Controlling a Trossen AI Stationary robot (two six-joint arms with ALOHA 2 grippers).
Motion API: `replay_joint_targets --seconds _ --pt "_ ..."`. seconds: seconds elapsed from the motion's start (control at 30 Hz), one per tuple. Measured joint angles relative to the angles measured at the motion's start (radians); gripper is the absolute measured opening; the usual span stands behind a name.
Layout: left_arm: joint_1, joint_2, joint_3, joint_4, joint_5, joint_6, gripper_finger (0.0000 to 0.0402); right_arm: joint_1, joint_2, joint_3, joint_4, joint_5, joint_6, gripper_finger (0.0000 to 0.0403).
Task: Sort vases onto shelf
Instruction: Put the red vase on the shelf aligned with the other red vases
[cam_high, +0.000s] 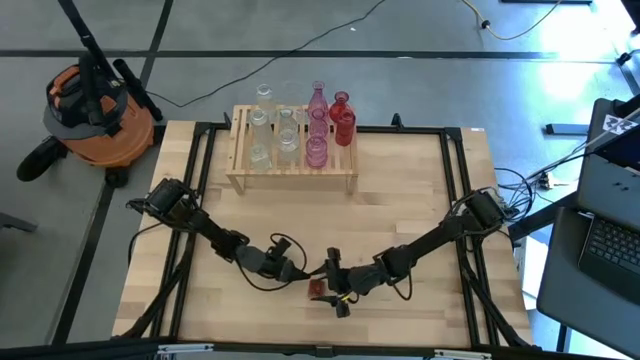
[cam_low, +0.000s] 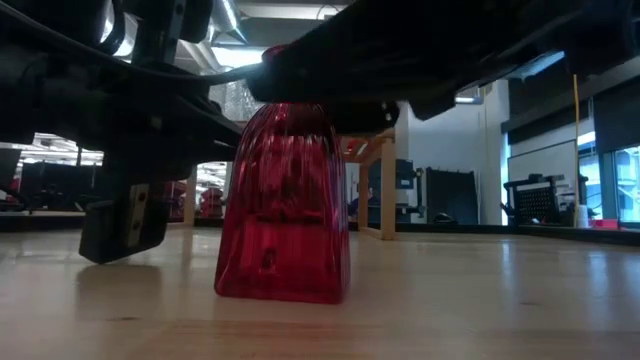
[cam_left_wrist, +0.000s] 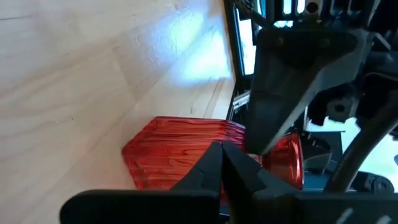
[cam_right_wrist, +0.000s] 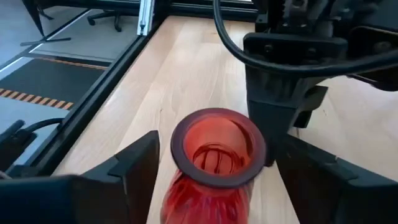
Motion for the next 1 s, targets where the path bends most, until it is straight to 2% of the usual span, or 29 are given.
replay_joint_targets --seconds 0.13,0.33,0.57,0.8,0.87,1.0 --pt "-0.001 0.001 0.0 -0.001 -0.018 0.001 0.0 0.0 0.033 0.021 0.009 0.032 -0.004 0.0236" --pt "-0.013 0.002 -0.001 0.004 -0.062 0.057 0.0 -0.002 0.045 0.023 0.04 0.062 -0.017 0.0096" --pt "0.018 -0.034 -0.039 0.001 -0.022 0.105 0.0 -0.036 0.021 0.017 0.058 0.055 -0.031 0.0092" --pt "0.02 -0.137 -0.152 -0.013 -0.036 0.113 0.0 -0.109 -0.158 0.026 -0.017 0.1 -0.113 0.0092" --pt "0.02 -0.164 -0.179 -0.014 -0.047 0.112 0.0 -0.132 -0.223 0.031 -0.11 0.115 -0.16 0.0092" --pt "0.021 -0.204 -0.216 -0.024 -0.063 0.114 0.0 -0.186 -0.352 0.108 -0.428 0.193 -0.204 0.0092"
